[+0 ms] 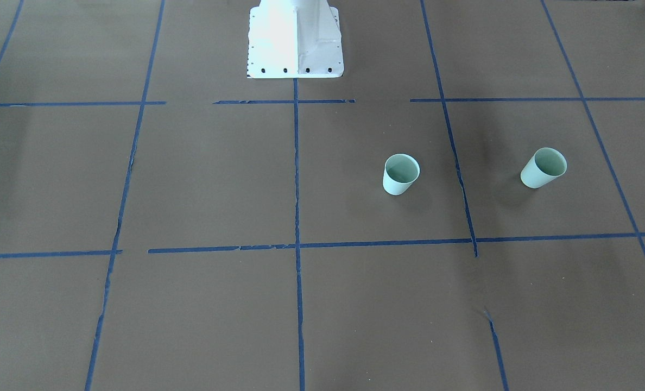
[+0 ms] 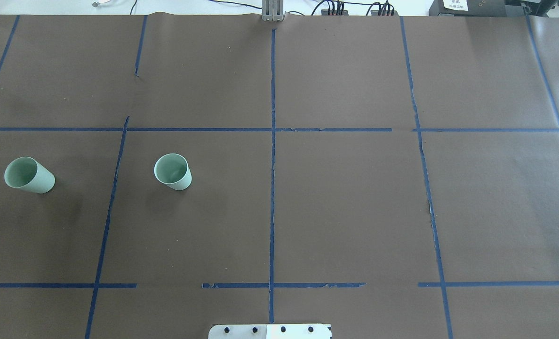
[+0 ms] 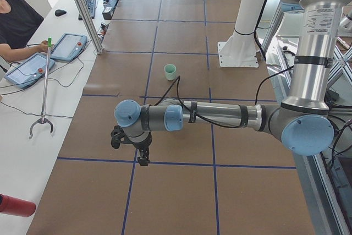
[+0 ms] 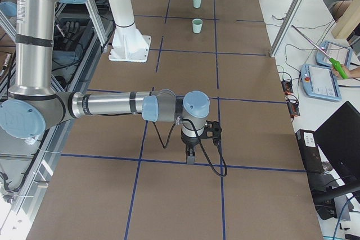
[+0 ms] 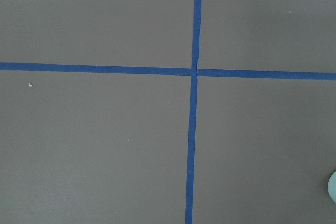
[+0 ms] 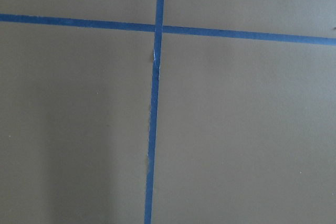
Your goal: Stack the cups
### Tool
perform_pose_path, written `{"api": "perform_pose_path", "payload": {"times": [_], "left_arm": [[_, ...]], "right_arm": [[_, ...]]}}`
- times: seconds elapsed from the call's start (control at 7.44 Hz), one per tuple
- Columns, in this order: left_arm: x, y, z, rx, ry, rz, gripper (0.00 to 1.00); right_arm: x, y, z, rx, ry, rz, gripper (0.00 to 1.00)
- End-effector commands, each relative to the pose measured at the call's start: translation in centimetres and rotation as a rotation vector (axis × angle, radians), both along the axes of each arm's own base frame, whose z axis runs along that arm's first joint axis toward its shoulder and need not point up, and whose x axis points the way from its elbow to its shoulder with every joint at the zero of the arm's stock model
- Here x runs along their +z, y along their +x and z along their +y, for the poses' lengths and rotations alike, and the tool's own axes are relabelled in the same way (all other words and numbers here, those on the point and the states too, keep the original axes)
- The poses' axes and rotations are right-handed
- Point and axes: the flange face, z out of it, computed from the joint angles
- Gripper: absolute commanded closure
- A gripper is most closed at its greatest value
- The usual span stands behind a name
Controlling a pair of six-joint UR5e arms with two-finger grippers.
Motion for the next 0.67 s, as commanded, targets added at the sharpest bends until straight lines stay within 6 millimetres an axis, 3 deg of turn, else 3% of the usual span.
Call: {"api": "perform_pose_path", "payload": {"times": [0.0,0.54], "left_arm": [[-0.1,0.0,0.0,0.008,0.018,0.001,0.00],[-6.4,0.1,-1.2,0.000,0.129,0.004,0.00]], "right_arm": [[0.0,0.0,0.0,0.000,-0.001,0.000,0.00],[0.0,0.0,0.0,0.000,-0.001,0.000,0.00]]}}
